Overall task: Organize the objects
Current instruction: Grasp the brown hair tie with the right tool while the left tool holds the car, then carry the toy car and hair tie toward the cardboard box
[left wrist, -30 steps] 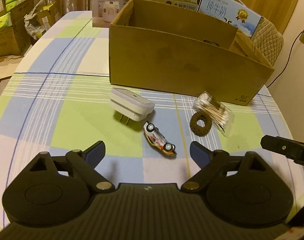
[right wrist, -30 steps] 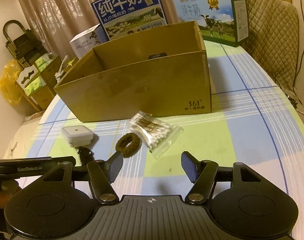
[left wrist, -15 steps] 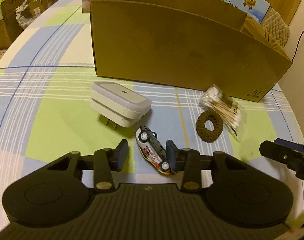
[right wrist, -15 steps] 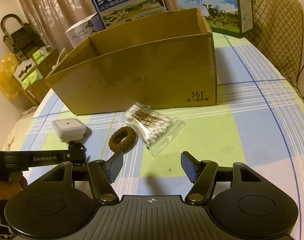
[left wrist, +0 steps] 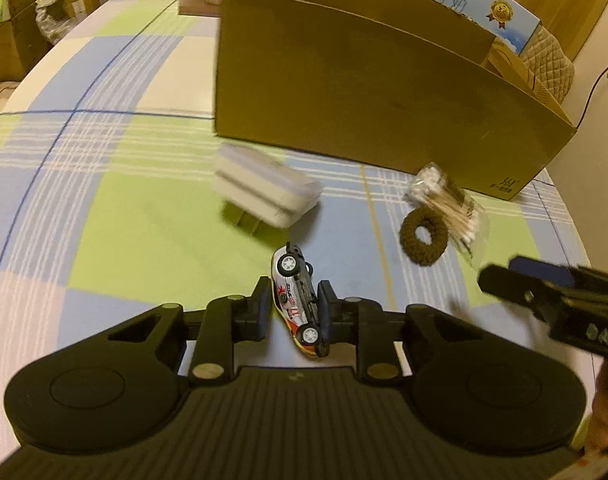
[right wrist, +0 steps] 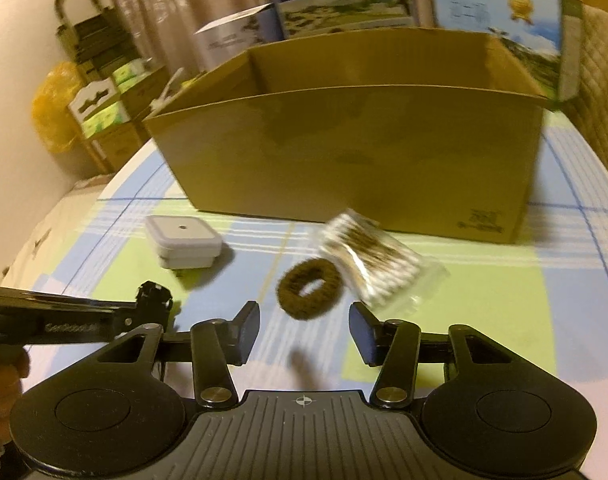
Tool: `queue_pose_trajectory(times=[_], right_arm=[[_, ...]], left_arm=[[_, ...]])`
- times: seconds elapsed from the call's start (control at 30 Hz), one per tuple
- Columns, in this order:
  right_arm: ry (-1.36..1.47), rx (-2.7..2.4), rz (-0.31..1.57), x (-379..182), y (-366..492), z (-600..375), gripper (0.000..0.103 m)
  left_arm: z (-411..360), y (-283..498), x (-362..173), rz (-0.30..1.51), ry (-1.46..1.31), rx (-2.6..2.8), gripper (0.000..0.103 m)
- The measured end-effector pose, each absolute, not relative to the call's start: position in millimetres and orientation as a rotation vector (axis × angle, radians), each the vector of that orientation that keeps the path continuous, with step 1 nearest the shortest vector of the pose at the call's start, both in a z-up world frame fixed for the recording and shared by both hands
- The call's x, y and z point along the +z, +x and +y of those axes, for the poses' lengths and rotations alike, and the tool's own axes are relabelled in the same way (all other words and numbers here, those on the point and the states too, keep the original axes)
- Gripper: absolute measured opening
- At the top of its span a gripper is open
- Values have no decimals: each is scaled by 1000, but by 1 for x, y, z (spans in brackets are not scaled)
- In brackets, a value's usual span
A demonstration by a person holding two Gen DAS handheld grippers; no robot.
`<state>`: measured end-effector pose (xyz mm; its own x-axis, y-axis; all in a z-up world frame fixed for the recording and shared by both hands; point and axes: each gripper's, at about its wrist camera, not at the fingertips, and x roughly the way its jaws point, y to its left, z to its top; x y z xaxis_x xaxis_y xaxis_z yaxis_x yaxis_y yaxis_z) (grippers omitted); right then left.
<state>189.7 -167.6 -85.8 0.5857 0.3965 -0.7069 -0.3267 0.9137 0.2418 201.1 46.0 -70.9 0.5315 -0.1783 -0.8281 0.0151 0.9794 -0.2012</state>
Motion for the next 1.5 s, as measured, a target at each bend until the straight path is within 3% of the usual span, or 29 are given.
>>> queue_pose_trajectory(times=[0.57, 0.6, 0.63, 0.73, 1.5], right_arm=[[-117, 386, 832, -122, 217, -121, 47], [-129, 382, 826, -123, 216, -119, 39], [-134, 380, 819, -123, 214, -119, 23], [-137, 379, 806, -120, 211, -119, 16], [2, 349, 779, -49, 106, -157, 16]], left_arm=[[67, 189, -65, 980, -223, -102, 19], [67, 189, -65, 981, -224, -103, 19], [67, 188, -66, 982, -225, -104, 19], [67, 187, -67, 984, -233, -108, 19], [54, 130, -25, 936, -240, -148, 19]])
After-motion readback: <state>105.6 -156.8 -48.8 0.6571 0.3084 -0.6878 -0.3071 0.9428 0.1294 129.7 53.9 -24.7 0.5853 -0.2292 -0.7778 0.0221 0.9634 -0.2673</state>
